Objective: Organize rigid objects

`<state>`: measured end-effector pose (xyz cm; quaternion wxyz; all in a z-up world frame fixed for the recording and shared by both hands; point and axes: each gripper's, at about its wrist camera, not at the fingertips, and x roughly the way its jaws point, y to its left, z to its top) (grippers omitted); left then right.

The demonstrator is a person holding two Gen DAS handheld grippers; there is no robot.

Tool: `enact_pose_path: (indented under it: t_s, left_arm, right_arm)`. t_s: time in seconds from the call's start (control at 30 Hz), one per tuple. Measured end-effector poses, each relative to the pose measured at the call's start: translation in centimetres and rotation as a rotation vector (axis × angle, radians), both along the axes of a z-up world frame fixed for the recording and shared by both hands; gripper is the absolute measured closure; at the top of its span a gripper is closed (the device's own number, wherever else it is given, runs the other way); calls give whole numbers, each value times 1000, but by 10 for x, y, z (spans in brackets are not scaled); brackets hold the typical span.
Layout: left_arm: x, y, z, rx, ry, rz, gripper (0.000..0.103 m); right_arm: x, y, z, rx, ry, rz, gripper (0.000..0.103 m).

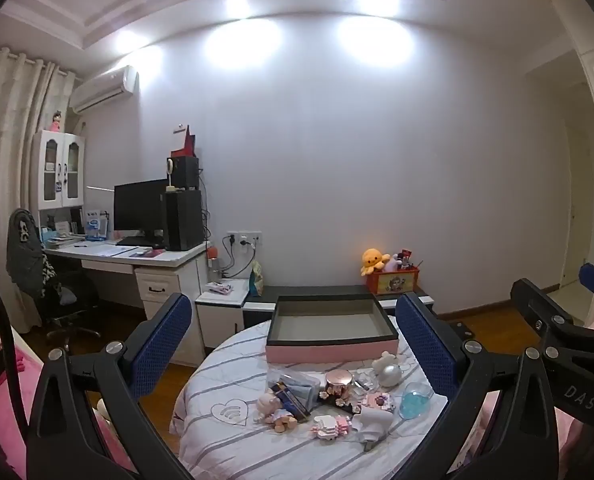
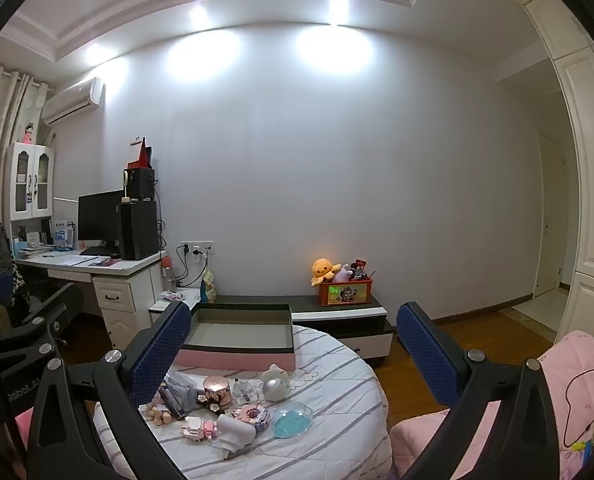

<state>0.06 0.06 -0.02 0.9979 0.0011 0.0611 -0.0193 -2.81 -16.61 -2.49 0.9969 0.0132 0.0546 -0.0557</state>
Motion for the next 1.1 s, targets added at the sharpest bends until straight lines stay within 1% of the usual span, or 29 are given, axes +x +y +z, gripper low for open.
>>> enact_pose_path:
  t_s: [0.17,0.2,0.4,0.43,0.6,1.1]
  left_arm:
    - [-1,7,1,-9,7,-28,0]
    - [-1,-3,1,45,2,22,0]
    - [0,-4,4,34,3,28,0]
    - [0,-5,4,35,3,28,0]
    - [-3,0,6,24,-7,31,0]
    - [-5,1,8,23,-17,37,0]
  right_arm:
    - [0,0,0,8,5,3,0]
    - [0,0,0,10,5,3,0]
    - [1,-6,0,11,4,6,0]
    - [0,4,1,-5,1,5,0]
    - [2,3,0,-4,-1,6,0]
    - [-2,8,1,-2,-8,9,0]
